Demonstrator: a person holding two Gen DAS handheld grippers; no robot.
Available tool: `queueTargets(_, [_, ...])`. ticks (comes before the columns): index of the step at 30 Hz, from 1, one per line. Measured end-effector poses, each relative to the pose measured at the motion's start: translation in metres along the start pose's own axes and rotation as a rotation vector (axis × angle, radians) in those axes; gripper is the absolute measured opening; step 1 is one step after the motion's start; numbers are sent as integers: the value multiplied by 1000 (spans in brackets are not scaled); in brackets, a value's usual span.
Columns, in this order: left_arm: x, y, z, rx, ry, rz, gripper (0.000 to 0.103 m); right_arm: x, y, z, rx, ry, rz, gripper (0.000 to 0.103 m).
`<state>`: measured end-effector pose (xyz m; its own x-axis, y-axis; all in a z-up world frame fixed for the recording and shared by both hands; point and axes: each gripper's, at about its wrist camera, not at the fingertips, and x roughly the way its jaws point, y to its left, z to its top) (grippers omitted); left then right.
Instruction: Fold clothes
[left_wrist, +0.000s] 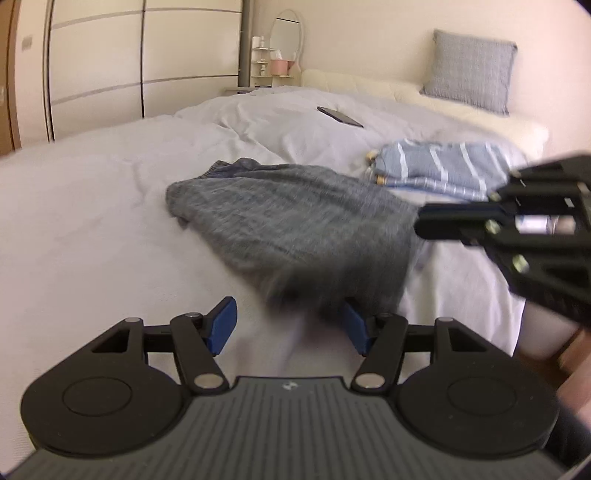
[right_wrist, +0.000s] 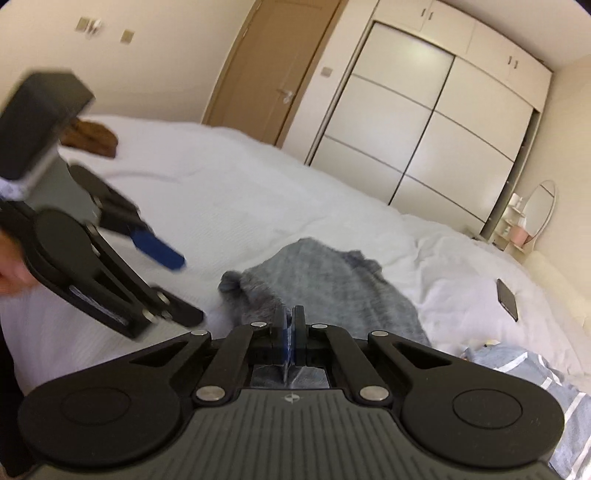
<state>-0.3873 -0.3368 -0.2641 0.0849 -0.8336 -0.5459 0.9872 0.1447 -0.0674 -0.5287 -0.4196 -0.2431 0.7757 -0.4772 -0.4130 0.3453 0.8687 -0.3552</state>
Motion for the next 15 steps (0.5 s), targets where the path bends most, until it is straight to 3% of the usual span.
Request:
queueTargets(3, [12,7,7,-79,6,-10,56,-2,-4,3,3,-25,3,0])
queueTargets(5, [17,14,11,-126,14,-24,44,-1,-6,3,7,-29,11,0])
queueTargets(8, [19,22,16,-150,25,-31,39,-2,-6,-2,14,-20,31,1])
queueTargets(9, [18,24,17,-148,27,-34,39,-2,-5,-4,17,-17,38,10])
queueTargets(10, [17,26,19,-146,29,-36,39,-2,-4,-6,15,-16,45,31])
queueTargets(11, [16,29,19,-144,35,-39,39,-1,-2,-9,6,-19,52,43])
queueTargets(15, [17,38,21,-166,56,-50,38,8,13,-16,-43,-18,86,46])
